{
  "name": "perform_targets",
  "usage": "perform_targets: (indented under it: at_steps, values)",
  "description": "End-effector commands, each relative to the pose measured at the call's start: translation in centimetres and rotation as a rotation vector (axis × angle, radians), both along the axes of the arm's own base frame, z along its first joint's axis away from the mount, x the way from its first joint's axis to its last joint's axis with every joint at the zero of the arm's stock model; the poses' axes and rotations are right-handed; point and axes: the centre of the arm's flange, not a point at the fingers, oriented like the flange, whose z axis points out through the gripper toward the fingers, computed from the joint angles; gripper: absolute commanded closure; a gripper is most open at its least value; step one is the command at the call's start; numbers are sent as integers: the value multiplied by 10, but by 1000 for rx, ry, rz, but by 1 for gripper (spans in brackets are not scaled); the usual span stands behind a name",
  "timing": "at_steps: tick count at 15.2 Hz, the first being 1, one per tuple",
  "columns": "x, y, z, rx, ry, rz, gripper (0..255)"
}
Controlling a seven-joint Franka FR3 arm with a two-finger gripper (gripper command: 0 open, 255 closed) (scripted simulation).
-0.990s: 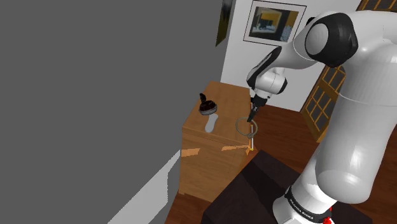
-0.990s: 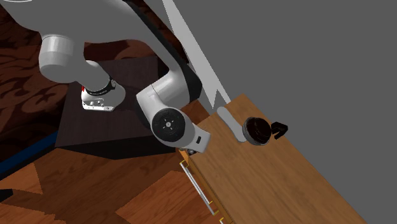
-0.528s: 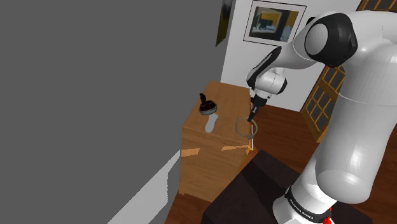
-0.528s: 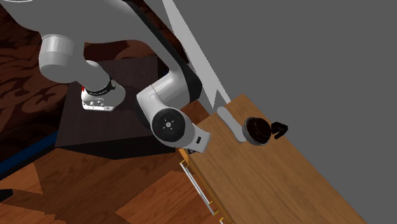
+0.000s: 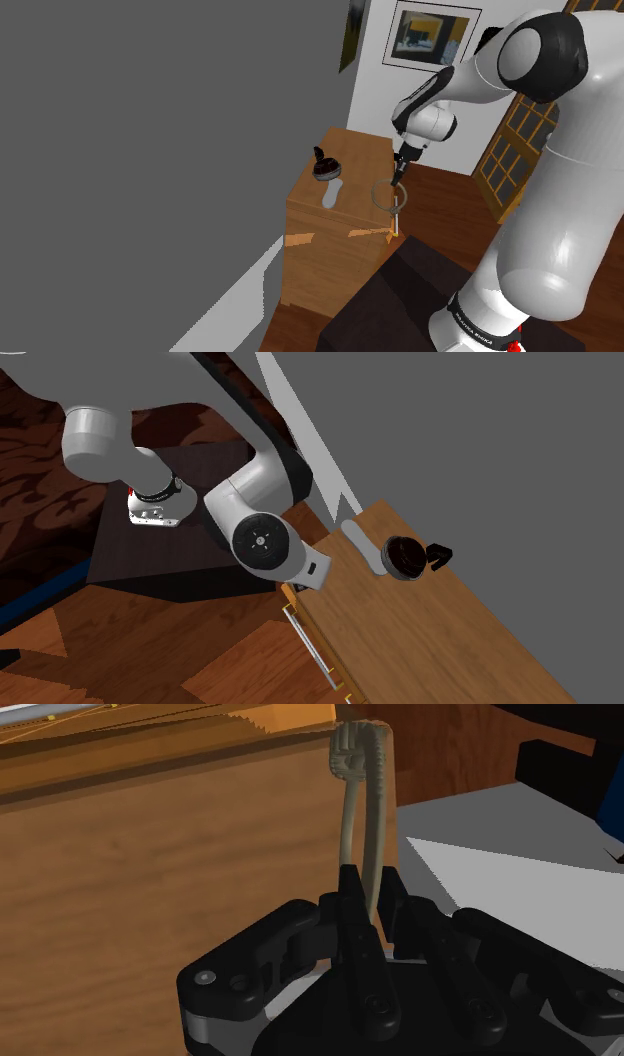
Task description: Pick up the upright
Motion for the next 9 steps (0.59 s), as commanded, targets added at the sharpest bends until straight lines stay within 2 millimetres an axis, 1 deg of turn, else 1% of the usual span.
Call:
perform_targets:
  at_steps: [1,9]
  values:
    - [1,0,10,0,1,0,255]
    - [1,0,53,0,1,0,255]
